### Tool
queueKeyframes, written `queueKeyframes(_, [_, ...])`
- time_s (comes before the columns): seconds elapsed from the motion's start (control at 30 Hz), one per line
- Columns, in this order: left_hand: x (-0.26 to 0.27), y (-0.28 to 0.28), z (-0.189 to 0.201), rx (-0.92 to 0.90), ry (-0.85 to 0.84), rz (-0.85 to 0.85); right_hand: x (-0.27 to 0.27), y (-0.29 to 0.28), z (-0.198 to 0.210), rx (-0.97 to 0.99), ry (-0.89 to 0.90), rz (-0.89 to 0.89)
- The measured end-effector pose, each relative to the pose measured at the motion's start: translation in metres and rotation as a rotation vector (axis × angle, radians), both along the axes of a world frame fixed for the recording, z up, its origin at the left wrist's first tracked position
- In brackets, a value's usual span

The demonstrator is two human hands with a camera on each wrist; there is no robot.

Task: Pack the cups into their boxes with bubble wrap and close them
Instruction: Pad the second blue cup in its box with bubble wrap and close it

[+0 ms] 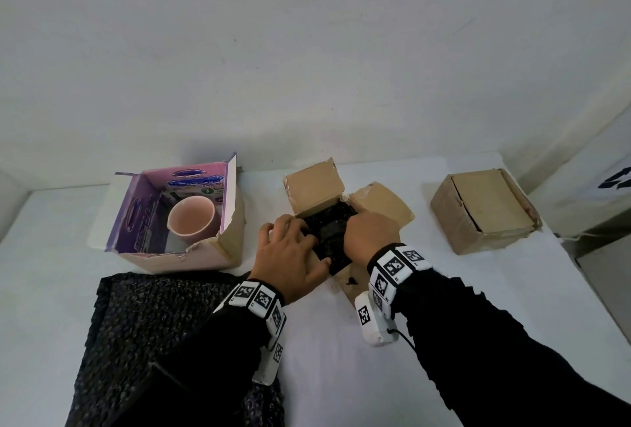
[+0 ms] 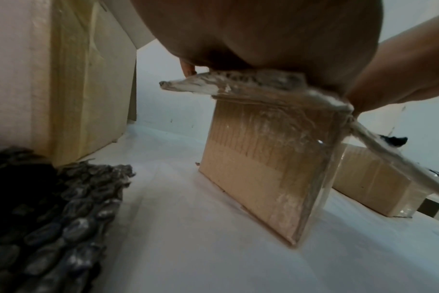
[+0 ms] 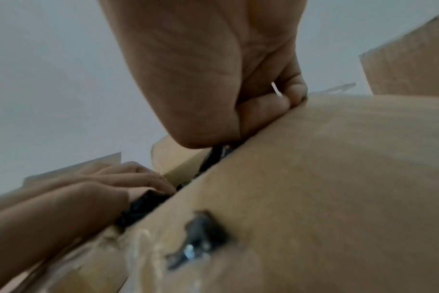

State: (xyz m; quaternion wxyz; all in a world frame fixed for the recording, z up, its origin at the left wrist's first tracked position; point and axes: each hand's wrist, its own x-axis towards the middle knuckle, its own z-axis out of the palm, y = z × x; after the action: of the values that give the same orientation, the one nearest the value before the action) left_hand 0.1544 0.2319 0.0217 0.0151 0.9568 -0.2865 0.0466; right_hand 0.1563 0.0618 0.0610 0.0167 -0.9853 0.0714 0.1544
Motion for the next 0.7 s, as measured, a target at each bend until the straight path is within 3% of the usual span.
queueKeyframes(0.13, [0.005,0.003,-0.004,-0.041,0.056,-0.034,0.0,-0.012,-0.005,0.028,-0.273,0.145])
queueKeyframes(0.27, [0.013,0.006,-0.005,-0.017,0.089,-0.089,0.011,-0.016,-0.021,0.127,-0.116,0.363])
queueKeyframes(0.4, [0.019,0.008,-0.004,0.032,0.088,-0.124,0.02,-0.014,-0.025,0.137,-0.008,0.356])
queueKeyframes(0.57, [0.029,0.009,0.001,0.068,0.09,-0.101,0.004,-0.035,-0.025,0.483,-0.339,0.312])
queueKeyframes(0.63, [0.028,0.008,0.0,0.036,0.069,-0.073,-0.011,-0.045,-0.025,0.567,-0.326,0.385])
queueKeyframes(0.7, [0.024,0.007,0.0,-0.057,-0.005,-0.061,-0.021,-0.052,-0.027,0.517,-0.3,0.484])
